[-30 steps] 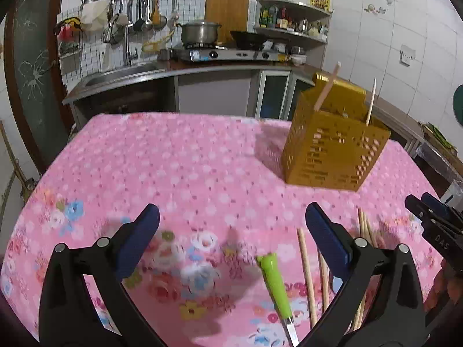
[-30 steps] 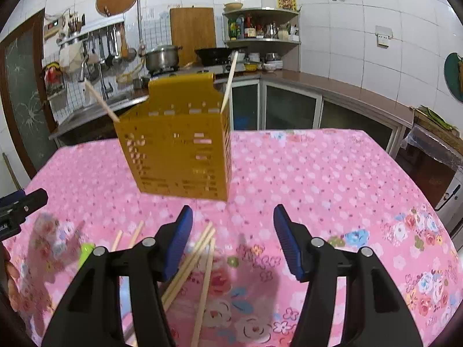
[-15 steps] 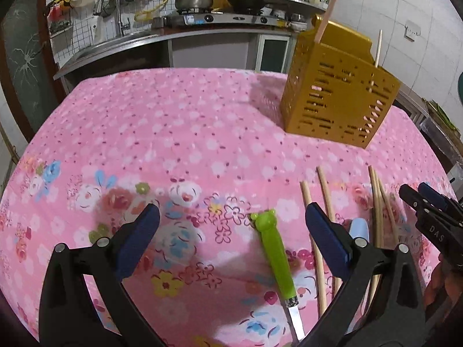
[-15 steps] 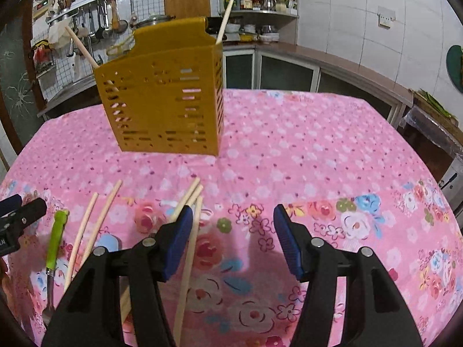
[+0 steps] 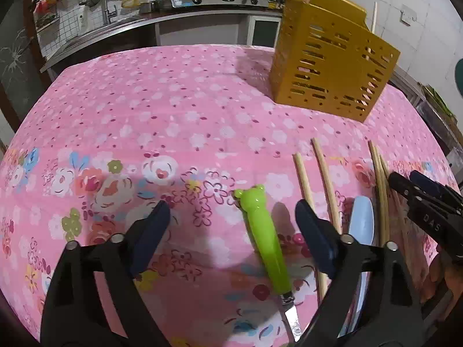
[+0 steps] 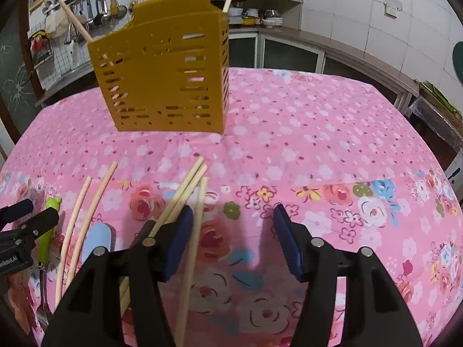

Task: Organize utensils
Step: 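Grasp the green-handled fork with the left tool while the right tool grasps chopsticks, then lift the fork and chopsticks with both tools and carry them to the holder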

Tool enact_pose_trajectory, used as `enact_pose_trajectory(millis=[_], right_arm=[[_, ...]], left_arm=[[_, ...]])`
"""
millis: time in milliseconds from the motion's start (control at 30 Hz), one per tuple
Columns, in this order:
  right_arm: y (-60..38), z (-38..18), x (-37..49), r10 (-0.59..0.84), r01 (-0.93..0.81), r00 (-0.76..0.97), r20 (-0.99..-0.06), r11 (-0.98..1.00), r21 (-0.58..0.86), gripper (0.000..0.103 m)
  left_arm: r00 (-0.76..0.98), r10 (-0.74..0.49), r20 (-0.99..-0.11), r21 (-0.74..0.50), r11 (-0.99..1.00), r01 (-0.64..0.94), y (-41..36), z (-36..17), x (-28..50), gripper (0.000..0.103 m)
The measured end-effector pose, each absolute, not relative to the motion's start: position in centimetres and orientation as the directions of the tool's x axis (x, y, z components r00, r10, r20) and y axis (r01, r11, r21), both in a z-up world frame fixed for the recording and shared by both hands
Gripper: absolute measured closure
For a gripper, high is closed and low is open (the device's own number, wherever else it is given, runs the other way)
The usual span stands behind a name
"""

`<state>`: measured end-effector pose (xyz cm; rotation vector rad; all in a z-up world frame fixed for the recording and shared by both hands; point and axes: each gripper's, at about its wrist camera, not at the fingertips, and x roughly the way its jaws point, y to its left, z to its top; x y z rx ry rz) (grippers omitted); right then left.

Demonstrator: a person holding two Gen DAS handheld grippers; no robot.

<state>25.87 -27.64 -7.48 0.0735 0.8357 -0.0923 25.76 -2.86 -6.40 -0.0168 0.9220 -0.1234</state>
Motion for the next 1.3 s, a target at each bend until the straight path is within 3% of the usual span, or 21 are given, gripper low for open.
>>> enact_pose_trajectory(millis=[133, 200, 433, 700, 867, 1300], right_arm=[[-27.1, -7.6, 26.0, -0.047, 0.094, 0.664, -0.746, 0.995, 0.021, 0.047], [-26.9, -7.9, 26.3, -0.045, 0.090, 0.656, -0.754, 0.996, 0.019, 0.054], [-27.2, -8.1, 26.9, -0.018, 0.097, 0.648, -0.761, 0.993, 0.060, 0.062], [-26.0, -8.0, 27.4, -0.019, 0.063, 0.647, -0.763, 0.998, 0.028, 0.086], [-25.2, -8.0, 27.4, -0.020, 0.040, 0.644, -0.765, 0.999, 0.008, 0.095], [-27.0, -7.7, 27.3, 0.028, 0.057, 0.637, -0.770, 0.995, 0.083, 0.097]], left_arm=[[0.591, -0.115, -0.799, -0.052, 0.991, 0.123, -3.4, -6.5, 25.6, 0.030], [0.588, -0.111, -0.801, -0.044, 0.991, 0.127, -3.6, -6.5, 25.6, 0.035], [0.587, -0.089, -0.805, -0.013, 0.991, 0.132, -4.2, -6.6, 26.1, 0.050], [0.587, -0.096, -0.804, -0.001, 0.987, 0.160, -4.8, -6.5, 26.5, 0.077], [0.591, -0.092, -0.801, 0.013, 0.985, 0.171, -5.0, -6.6, 26.6, 0.077], [0.575, -0.119, -0.809, 0.005, 0.978, 0.208, -5.7, -6.5, 27.6, 0.080]])
